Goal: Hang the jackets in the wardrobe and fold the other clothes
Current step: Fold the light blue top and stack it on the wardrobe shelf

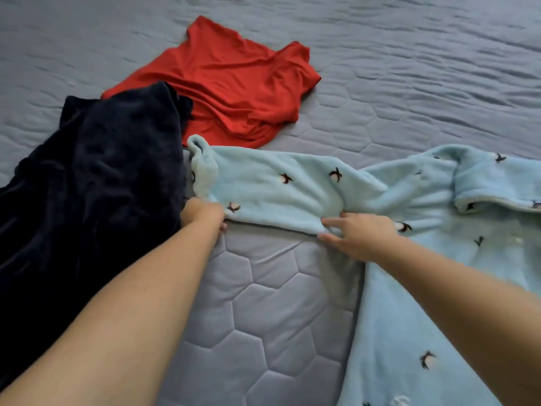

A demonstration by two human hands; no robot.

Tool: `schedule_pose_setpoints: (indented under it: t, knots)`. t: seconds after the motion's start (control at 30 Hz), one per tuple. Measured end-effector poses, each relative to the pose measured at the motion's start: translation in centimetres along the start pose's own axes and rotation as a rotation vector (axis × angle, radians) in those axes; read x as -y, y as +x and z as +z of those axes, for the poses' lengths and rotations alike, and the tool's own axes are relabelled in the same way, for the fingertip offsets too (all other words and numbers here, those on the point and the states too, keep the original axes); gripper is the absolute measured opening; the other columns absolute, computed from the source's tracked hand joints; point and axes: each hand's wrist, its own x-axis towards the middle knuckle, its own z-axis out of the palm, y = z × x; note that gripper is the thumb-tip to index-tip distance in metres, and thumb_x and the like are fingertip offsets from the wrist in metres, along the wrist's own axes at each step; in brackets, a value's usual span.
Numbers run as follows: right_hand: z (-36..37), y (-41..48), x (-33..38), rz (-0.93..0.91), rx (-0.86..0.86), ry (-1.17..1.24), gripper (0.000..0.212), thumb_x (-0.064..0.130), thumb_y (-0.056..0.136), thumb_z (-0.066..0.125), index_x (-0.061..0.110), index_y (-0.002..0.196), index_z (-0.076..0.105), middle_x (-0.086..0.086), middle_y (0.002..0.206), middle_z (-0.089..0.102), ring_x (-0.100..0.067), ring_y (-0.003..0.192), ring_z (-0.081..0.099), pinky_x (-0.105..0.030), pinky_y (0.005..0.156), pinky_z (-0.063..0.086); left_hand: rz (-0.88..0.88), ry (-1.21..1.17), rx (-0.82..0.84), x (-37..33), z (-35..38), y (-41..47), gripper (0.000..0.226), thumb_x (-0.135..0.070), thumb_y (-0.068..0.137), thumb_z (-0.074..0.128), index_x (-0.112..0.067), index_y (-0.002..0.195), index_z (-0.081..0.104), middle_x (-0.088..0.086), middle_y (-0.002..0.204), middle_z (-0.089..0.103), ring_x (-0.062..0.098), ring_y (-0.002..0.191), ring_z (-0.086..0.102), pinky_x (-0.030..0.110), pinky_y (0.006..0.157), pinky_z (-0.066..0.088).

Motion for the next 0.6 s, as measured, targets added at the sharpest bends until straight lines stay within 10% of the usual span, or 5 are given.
schedule_pose_setpoints:
  t: [0.13, 0.3, 0.5, 0.6]
  knots:
    - [-1.2, -0.6, -2.0, 0.032, -0.638, 0.079, 0.034, 0.035, 0.093, 0.044, 0.019, 0.118, 0.061, -0.009, 0.131, 0.052, -0.034, 0.115, 0.048, -0.043, 0.084, 0.043, 0.311, 0.116, -0.239, -1.8, -2.7, 3.2, 0.014, -0.028, 0.093, 0.043, -0.015, 0.094, 0.049, 0.015, 0.092, 0.068, 0.035, 0.078, 0.067, 0.038, 0.074, 0.054]
    - [3.5, 1.1, -2.0, 0.313, -0.150, 0.224, 0.071, 0.065, 0.091, 0.029, 0.044, 0.149, -0.006, 0.007, 0.159, -0.021, -0.030, 0.146, -0.017, -0.070, 0.106, 0.006, 0.089, 0.320, -0.062, 1.0, -2.1, 3.6, 0.034, -0.027, 0.096, 0.040, -0.002, 0.090, 0.063, 0.013, 0.065, 0.068, 0.020, 0.036, 0.061, 0.026, 0.047, 0.051]
    - [4.6, 3.6, -3.4, 0.283, 0.015, 0.285, 0.078, 0.080, 0.081, 0.022, 0.051, 0.145, -0.011, 0.014, 0.156, -0.025, -0.027, 0.146, -0.018, -0.075, 0.102, 0.006, -0.107, 0.262, 0.253, 1.7, -0.8, 1.1, 0.080, -0.061, 0.094, 0.021, 0.005, 0.072, 0.061, 0.015, 0.050, 0.065, 0.024, 0.041, 0.063, 0.021, 0.036, 0.042]
    - [3.1, 2.4, -3.9, 0.300, -0.125, 0.330, 0.071, 0.073, 0.086, 0.028, 0.050, 0.147, 0.000, 0.011, 0.159, -0.017, -0.028, 0.147, -0.010, -0.073, 0.103, 0.010, 0.391, 0.562, 0.202, 3.2, -0.2, -2.2, 0.053, -0.054, 0.091, 0.038, -0.009, 0.078, 0.063, 0.011, 0.075, 0.070, 0.029, 0.066, 0.064, 0.031, 0.057, 0.051]
